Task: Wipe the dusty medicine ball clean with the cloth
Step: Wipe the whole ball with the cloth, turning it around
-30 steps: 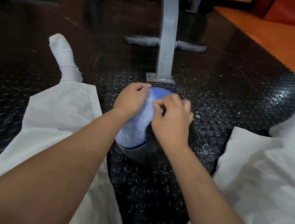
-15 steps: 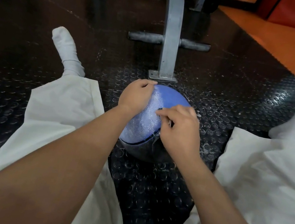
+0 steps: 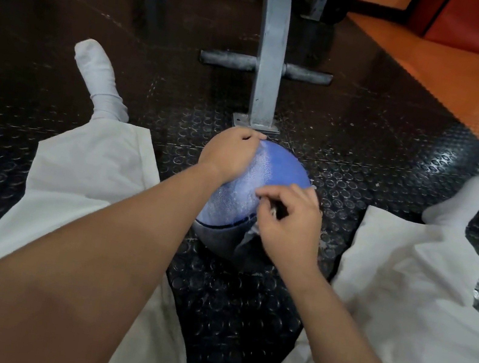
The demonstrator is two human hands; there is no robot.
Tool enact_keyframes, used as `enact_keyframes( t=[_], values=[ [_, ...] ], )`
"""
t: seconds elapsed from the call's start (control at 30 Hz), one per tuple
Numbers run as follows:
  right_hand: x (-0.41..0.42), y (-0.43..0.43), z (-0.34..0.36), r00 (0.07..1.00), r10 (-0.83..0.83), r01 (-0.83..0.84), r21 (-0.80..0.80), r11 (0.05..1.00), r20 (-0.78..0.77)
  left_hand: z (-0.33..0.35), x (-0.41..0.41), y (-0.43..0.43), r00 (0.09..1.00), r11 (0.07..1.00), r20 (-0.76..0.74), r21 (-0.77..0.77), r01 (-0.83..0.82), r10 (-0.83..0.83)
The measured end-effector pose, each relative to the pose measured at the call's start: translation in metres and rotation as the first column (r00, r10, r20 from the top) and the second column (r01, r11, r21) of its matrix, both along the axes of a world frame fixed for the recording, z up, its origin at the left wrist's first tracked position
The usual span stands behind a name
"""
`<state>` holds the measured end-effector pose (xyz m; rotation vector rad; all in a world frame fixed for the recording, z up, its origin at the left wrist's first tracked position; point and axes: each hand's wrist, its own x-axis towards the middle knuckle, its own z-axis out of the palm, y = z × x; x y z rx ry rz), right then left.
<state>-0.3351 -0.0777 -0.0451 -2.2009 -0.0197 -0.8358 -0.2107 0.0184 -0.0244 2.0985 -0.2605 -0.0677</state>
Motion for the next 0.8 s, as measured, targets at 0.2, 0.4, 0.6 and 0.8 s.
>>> enact_keyframes(
  t=[0.2, 0.4, 0.6, 0.8],
  values=[
    [0.027, -0.007, 0.018, 0.994, -0.017, 0.021, 0.044, 0.999, -0.109, 0.002, -0.002, -0.01, 0.997, 0.997, 0.03, 0.015, 0.077, -0.077],
    [0.068, -0.018, 0.037, 0.952, -0.038, 0.092, 0.165, 0.982, -0.302, 0.002, -0.002, -0.008, 0.997, 0.998, 0.052, 0.048, 0.051, -0.053],
    [0.008, -0.002, 0.007, 0.997, -0.05, 0.052, 0.034, 0.998, -0.053, -0.001, 0.002, -0.003, 0.999, 0.999, 0.008, -0.005, 0.042, -0.042],
    [0.037, -0.012, 0.023, 0.985, -0.074, 0.09, 0.095, 0.991, -0.157, 0.001, -0.001, -0.011, 0.997, 0.997, 0.028, 0.03, 0.073, -0.074]
  ],
)
